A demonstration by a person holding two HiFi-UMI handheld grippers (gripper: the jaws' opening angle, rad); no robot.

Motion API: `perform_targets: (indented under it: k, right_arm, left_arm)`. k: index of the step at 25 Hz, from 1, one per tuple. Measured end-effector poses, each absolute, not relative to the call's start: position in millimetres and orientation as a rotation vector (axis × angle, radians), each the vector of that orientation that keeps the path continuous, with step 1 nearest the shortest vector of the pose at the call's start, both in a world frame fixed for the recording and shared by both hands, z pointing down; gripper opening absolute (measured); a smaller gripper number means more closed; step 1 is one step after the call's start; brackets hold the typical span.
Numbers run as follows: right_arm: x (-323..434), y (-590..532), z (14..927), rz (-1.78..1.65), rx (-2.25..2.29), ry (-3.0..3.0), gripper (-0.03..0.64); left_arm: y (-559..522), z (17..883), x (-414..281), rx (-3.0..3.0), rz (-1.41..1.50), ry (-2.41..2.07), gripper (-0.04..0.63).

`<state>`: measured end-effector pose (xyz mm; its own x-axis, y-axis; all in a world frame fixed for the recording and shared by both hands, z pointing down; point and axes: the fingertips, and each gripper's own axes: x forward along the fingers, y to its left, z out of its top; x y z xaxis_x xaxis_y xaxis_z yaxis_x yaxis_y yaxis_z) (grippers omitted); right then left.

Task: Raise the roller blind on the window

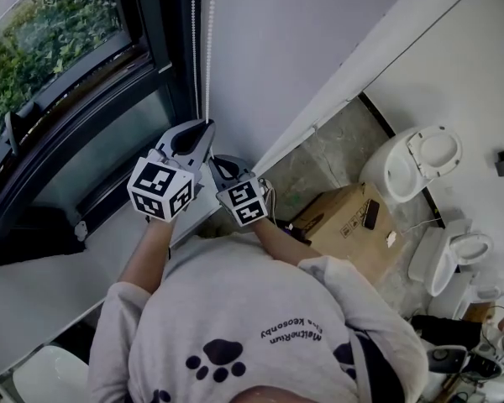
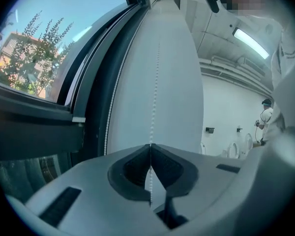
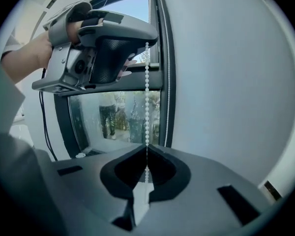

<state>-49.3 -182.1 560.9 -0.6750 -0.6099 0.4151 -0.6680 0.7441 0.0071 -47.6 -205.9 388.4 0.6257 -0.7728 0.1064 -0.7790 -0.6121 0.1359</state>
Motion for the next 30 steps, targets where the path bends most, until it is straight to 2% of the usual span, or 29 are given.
perform_targets:
  k: [11,15,23,30]
  right_arm:
    - [-44.8,-175.6,577.9,0.193,0.976,-2.515,0.012]
    - [-41.4,-178.1,538.8,0.135,1.049,-2.595,0.074]
    - [-22.1,-183.0,444.8,0.002,1.272,-2.692,0.074]
    - [-22.0,-183.9,403.2,-0.063,1.338,-2.749,0.074]
  left_arm:
    - [-204.6,412.9,-49.3,2.642,0.068,-1.291,0.012]
    - [-206.2,412.9,-51.9,2.644,0.056,-1.302,0.012]
    - [-210.6,405.8,-61.3,2.689,0.065,-1.479,0.014]
    - [-209.8,398.9,-61.5,2.678,0.054,-1.537,0.031]
